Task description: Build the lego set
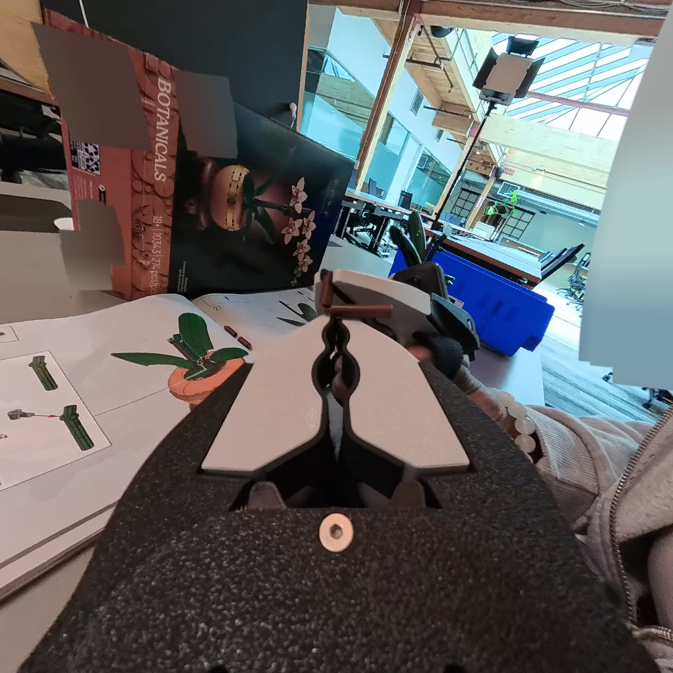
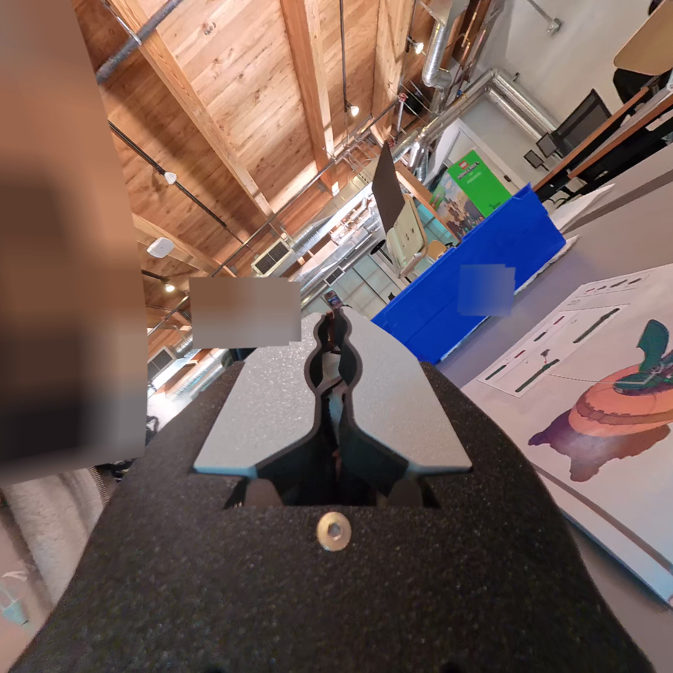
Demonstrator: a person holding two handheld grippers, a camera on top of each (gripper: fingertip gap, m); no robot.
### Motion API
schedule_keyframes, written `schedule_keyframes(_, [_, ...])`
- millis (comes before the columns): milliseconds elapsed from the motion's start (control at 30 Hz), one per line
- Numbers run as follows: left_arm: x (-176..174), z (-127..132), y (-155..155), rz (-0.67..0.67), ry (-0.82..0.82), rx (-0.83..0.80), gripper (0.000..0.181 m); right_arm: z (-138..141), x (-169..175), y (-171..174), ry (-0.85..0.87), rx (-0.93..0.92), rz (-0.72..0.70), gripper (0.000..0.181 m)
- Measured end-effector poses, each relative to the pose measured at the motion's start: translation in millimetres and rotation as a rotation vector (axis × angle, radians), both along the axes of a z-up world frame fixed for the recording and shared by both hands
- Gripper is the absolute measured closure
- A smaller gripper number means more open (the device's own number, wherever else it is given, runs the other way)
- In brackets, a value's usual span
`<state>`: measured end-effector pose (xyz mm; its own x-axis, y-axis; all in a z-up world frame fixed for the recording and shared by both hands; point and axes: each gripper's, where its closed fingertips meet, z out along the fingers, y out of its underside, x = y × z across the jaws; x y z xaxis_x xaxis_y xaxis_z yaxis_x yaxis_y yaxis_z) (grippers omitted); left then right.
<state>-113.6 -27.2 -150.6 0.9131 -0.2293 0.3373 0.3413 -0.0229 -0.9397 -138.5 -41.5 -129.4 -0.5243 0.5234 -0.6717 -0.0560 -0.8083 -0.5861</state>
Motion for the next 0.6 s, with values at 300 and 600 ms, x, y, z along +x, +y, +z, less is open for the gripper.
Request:
schedule_keyframes(300, [4,-7,3,-0.064,-0.110,-0.045,0.173,-7,-7,5,-0.059,-0.030,-0.020,0.179])
schedule_keyframes(600, [18,1,0,-0.227,-0.279,-0.008,0.169,-8,-7,8,-0.057,-0.115,0.011,0.178])
